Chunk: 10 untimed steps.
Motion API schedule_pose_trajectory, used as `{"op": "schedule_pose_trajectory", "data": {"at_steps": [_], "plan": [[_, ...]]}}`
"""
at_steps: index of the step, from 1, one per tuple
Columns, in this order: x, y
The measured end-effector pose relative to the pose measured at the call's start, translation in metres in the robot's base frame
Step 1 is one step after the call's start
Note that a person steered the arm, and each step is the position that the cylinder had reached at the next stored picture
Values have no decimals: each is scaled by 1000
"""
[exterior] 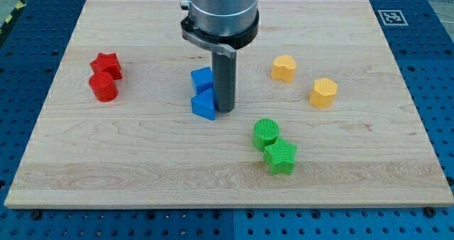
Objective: Separate the blue triangle from the blue cube
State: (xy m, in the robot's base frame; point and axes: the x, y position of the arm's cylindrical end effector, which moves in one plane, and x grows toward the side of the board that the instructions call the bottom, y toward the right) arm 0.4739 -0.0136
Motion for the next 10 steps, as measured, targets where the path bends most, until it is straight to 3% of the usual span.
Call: {"op": "schedule_pose_trajectory", "data": {"at_steps": [3,8,10], "plan": [[-27,-8],[24,-29],[-7,-32]]}}
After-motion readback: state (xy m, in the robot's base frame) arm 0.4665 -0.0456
